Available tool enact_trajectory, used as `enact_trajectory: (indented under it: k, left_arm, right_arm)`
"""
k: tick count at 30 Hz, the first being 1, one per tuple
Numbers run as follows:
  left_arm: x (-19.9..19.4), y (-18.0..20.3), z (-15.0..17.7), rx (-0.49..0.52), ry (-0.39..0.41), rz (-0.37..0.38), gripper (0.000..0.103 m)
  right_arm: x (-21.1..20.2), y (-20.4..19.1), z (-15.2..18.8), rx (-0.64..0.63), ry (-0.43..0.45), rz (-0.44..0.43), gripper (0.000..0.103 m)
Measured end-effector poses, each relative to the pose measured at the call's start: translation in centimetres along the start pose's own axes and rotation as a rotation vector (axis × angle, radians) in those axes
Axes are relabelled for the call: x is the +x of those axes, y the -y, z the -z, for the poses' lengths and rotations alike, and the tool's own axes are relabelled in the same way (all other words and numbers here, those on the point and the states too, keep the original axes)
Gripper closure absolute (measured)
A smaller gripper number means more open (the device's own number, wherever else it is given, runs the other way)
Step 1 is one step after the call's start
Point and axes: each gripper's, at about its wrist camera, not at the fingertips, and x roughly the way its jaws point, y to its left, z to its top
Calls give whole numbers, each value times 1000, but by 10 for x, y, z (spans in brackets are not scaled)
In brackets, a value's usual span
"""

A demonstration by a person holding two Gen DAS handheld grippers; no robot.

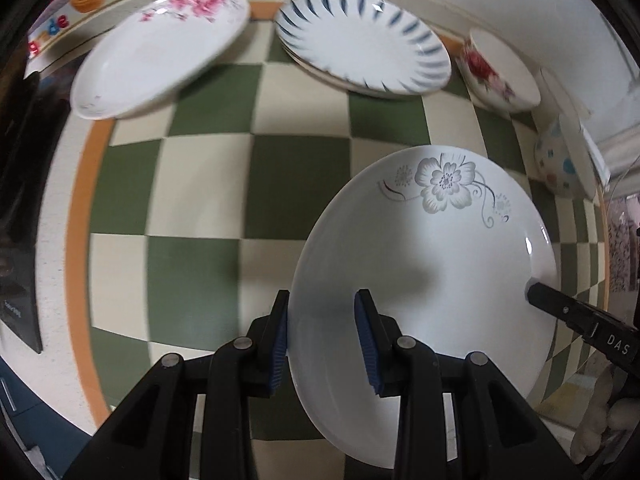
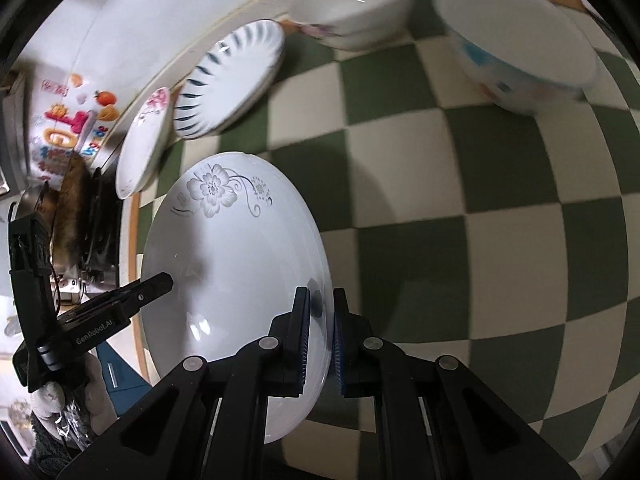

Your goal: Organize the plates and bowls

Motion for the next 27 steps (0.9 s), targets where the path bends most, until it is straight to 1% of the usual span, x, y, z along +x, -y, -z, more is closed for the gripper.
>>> enact_trajectory:
  k: [4, 8, 17, 19, 20, 22, 23, 24, 26, 27]
  left_arm:
    - [14, 7, 2, 1, -30, -9, 74]
    - [22, 10, 3, -10, -43, -18, 74]
    - [17, 17, 4, -5, -36, -74, 74]
    - [16, 24, 6, 0, -33, -88, 74]
    - [16, 31, 7, -1, -36, -94, 74]
    - [15, 30, 8, -18, -59, -94, 74]
    - [13, 27, 8, -39, -67, -79, 74]
    - [7, 24, 7, -51, -61, -80, 75]
    - [-10, 19, 6, -63, -26, -89, 75]
    - [-29, 12, 5, -79, 10, -89, 75]
  right_arm:
    - [4, 17, 1, 18, -8, 6, 91]
    - [6, 26, 3, 19, -12, 13, 91]
    - [15, 35, 0, 15, -22, 3, 91]
    - [17, 33, 0, 16, -24, 5, 90]
    - [18, 33, 0, 15, -26, 6, 90]
    - [19, 32, -1, 15, -27, 4, 90]
    - [20, 32, -1, 15, -29, 3, 90]
    - [21, 32, -2, 11, -43, -2, 90]
    - [18, 35, -5, 34, -67, -4, 90]
    - [12, 38, -6, 52, -68, 2, 90]
